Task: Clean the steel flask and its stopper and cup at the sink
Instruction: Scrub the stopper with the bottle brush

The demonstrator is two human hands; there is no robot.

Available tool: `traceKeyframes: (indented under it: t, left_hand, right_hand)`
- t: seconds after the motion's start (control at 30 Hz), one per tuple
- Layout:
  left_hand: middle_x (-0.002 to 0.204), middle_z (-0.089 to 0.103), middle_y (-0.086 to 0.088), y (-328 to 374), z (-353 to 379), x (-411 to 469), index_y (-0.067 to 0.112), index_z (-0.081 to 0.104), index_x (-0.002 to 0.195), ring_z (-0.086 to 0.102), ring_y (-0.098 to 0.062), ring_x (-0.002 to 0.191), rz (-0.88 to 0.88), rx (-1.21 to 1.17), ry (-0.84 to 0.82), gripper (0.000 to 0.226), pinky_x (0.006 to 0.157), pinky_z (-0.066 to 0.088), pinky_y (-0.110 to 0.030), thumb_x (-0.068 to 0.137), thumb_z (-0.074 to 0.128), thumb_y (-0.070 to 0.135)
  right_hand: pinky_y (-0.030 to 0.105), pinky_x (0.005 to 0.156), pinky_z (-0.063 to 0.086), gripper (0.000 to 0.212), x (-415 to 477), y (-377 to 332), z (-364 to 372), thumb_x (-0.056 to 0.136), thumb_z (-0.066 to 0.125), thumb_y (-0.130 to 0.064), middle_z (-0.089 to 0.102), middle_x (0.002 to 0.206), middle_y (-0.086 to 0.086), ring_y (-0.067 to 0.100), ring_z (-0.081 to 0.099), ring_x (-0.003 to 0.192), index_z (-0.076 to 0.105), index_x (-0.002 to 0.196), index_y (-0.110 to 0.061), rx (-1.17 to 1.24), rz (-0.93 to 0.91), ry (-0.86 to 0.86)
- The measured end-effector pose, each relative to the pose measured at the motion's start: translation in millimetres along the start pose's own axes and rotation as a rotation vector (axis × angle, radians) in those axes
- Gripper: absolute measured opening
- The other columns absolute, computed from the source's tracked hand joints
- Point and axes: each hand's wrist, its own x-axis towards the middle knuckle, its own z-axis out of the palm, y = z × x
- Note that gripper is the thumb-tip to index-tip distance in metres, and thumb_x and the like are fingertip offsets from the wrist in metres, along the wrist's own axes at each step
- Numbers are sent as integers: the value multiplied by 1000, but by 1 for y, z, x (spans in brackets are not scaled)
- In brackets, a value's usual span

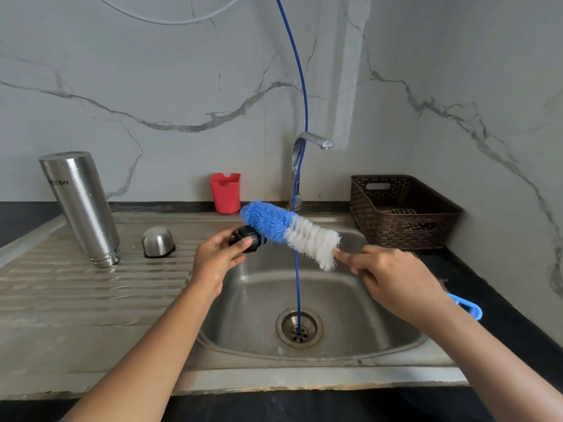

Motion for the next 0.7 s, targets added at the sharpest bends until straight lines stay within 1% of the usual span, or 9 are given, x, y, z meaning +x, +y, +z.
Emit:
traceKeyframes:
  t: [0.17,0.23,0.3,0.4,0.43,0.47,0.53,0.6,0.7]
  left_hand:
    - [98,70,-4,1,-5,2,16,66,102,69,-12,83,6,-80,-2,23,71,56,-24,82,70,6]
    - [89,70,0,1,-3,2,15,65,101,67,-7,73,-1,-135,0,19,72,56,-25,85,66,5]
    - [81,71,4,0,-2,3,14,64,101,67,-6,68,5,-196,4,18,72,57,-25,86,65,6]
    - [89,71,3,-2,-5,5,12,62,109,68,-9,77,31,-215,24,24,74,56,-26,85,65,6]
    - [93,70,2,-3,-5,5,11,61,111,67,-9,81,44,-205,34,27,76,56,-27,85,65,4]
    - [96,69,3,-3,-5,5,11,60,113,67,-7,84,61,-196,49,30,78,55,-28,85,65,2]
    - [100,67,3,-3,-5,4,14,58,112,67,-4,84,95,-184,84,32,81,54,-27,85,65,0]
    - [104,66,0,-3,-6,5,15,58,112,66,-6,87,123,-187,125,33,81,53,-26,85,65,-1]
    - [113,64,-6,0,-14,10,9,56,121,64,-16,99,130,-250,224,38,79,54,-26,86,67,2]
  right_hand:
    - [27,82,45,44,3,5,-10,96,48,-18,66,105,-16,16,60,104,51,131,-45,192,124,-74]
    - [20,78,41,41,2,7,-12,97,49,-18,57,84,-30,10,60,94,53,130,-42,282,186,-122]
    - [24,77,43,39,0,12,-6,98,47,-19,46,72,-28,11,57,85,54,129,-41,259,227,-157]
    - [34,82,50,38,-4,13,7,97,49,-18,62,76,-16,22,65,87,57,122,-46,432,294,-237]
    - [32,80,52,38,-4,13,11,97,51,-16,66,78,-8,20,66,81,58,119,-46,565,305,-257]
    - [23,68,53,37,-4,11,14,97,51,-13,65,75,0,14,63,65,59,118,-43,693,317,-271]
    - [15,40,33,35,-5,8,16,97,49,-7,54,66,3,6,36,40,62,119,-31,879,348,-297]
    - [15,33,22,34,-4,9,15,97,48,-5,51,63,1,4,25,35,63,118,-28,1008,393,-312]
    - [14,30,21,34,4,8,6,97,47,-4,51,63,0,4,26,32,62,116,-28,1063,414,-323]
